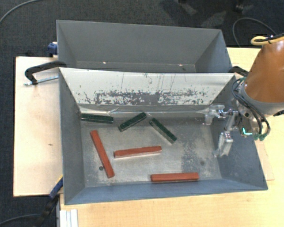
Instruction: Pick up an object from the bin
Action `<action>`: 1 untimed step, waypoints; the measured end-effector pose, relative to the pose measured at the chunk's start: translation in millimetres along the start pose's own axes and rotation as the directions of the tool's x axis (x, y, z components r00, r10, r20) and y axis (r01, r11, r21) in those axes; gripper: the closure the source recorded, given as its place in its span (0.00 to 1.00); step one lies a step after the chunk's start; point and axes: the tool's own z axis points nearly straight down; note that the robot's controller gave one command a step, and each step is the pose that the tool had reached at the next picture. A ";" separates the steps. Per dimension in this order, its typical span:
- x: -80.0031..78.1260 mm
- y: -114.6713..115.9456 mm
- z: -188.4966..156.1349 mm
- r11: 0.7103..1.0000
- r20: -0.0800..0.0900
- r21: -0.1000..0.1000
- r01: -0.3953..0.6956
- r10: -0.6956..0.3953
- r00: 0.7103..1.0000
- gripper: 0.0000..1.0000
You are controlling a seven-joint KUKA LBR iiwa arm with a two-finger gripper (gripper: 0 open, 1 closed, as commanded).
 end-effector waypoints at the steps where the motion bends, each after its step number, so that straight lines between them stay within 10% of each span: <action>1: -55.2 23.1 137.5 0.997 0.001 -0.002 -0.082 0.082 0.997 0.00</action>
Offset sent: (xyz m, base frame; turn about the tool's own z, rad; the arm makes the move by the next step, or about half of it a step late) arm 0.0545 0.0209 -0.1341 0.0837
